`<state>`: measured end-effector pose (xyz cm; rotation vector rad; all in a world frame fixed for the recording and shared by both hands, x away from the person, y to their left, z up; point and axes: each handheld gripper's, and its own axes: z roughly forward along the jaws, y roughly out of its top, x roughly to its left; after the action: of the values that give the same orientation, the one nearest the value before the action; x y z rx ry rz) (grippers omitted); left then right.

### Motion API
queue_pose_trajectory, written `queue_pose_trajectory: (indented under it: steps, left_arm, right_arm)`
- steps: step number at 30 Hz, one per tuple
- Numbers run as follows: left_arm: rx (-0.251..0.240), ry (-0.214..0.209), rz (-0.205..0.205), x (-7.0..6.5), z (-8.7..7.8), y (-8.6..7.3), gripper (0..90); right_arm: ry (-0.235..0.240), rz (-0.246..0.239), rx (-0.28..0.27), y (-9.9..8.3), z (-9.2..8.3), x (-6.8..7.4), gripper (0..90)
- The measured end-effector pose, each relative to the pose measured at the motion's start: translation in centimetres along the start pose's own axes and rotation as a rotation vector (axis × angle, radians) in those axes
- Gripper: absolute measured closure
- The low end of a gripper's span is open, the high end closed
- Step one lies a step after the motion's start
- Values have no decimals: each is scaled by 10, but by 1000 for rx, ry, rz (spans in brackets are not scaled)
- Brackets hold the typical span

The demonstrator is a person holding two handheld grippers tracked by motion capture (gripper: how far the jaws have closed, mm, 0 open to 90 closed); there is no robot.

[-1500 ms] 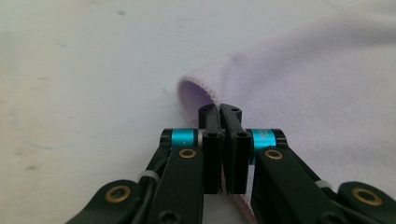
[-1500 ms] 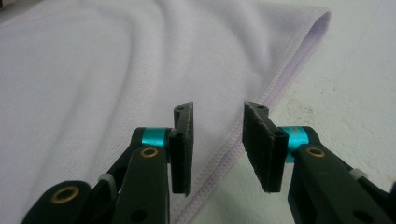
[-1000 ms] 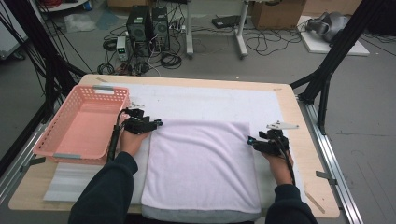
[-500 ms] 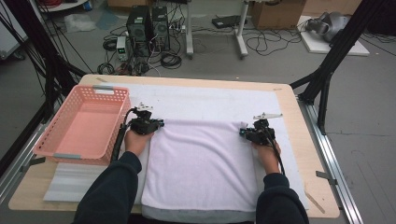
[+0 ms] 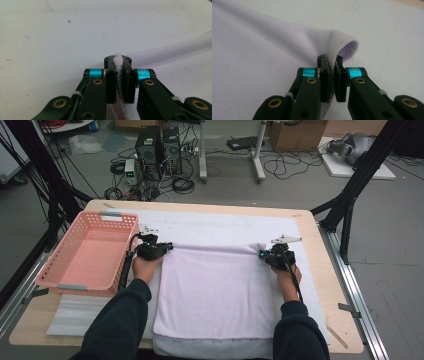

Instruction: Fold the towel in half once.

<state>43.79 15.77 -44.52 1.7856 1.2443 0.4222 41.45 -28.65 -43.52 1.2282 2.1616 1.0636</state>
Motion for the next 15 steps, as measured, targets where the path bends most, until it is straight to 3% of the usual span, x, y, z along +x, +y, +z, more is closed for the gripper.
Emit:
queue_pose_trajectory:
  steps: [3,5,8,15]
  left_arm:
    - [-25,9,-3,1,2,17,838]
    - [-57,13,9,3,4,28,838]
    - [-68,2,27,7,7,42,837]
    - [-112,4,55,8,11,66,830]
  right_arm:
    - [-41,-26,-16,15,3,-2,856]
    - [-51,-14,-25,22,6,-6,856]
    - [-59,2,-69,28,8,-11,855]
    - [-97,33,-104,42,13,-19,854]
